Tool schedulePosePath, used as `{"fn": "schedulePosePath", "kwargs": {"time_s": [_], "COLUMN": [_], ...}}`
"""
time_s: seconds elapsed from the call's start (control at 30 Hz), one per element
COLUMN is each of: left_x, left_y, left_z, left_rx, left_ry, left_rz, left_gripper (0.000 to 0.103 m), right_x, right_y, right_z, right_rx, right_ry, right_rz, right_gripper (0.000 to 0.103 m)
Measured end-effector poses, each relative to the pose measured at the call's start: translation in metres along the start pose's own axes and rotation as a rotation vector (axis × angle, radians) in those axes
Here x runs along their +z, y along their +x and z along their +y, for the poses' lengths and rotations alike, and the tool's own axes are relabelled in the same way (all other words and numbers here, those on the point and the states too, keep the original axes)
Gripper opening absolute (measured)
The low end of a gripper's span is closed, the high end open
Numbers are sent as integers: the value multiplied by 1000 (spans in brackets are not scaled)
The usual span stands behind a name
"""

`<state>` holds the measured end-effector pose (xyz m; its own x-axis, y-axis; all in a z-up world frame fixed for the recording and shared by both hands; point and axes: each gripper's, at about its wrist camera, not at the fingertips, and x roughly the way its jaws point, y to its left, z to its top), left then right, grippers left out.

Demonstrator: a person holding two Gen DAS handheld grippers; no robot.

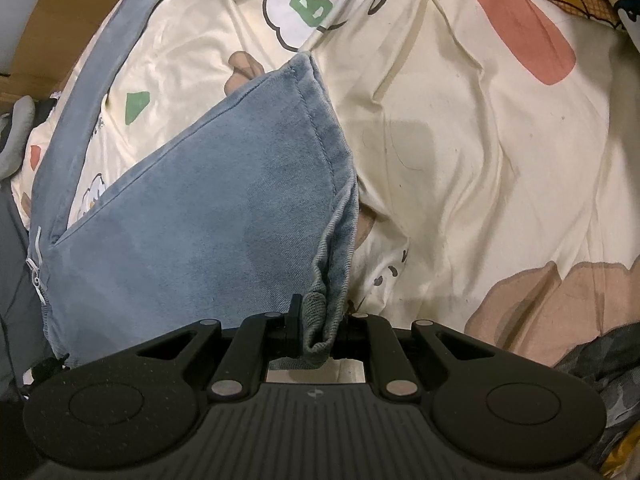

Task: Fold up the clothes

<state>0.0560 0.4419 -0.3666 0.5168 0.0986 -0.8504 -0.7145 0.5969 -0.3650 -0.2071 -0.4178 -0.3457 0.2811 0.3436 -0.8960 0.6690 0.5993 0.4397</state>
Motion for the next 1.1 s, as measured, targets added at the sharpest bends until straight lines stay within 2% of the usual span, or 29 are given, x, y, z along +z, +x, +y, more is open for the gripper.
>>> {"fn": "schedulePosePath", "kwargs": {"time_s": [0.1, 0.23, 0.3, 0.47, 0.57, 0.63, 0.73, 0.87, 1.1], "left_x": [1, 6, 7, 9, 7, 5, 1, -1, -7], "left_y": [-1, 5, 1, -20, -31, -38, -45, -43, -37], "left_z": [-7, -13, -18, -23, -31, -36, -44, -57, -83], "left_rx": [27, 52, 71, 102, 105, 102, 103, 110, 91], "left_ry": [30, 53, 84, 133, 195, 230, 274, 310, 356], "left_rz": [-20, 0, 6, -11, -15, -24, -37, -48, -31], "left_gripper": [10, 11, 19, 31, 46, 47, 47, 48, 49], "right_x": [-2, -4, -6, -7, -5, -2, 4, 20, 59], "right_y": [2, 11, 19, 28, 25, 17, 6, -4, 5], "right_z": [0, -4, -8, -10, -9, -6, -3, 3, 23], "right_rx": [-5, -21, -27, -63, -99, -115, -128, -115, -126], "right_ry": [-2, -18, 9, 18, -6, -43, -96, -156, -238], "right_rz": [4, 9, 15, 26, 27, 8, -30, -118, -223], "right_gripper": [9, 9, 9, 12, 26, 31, 34, 39, 39]}}
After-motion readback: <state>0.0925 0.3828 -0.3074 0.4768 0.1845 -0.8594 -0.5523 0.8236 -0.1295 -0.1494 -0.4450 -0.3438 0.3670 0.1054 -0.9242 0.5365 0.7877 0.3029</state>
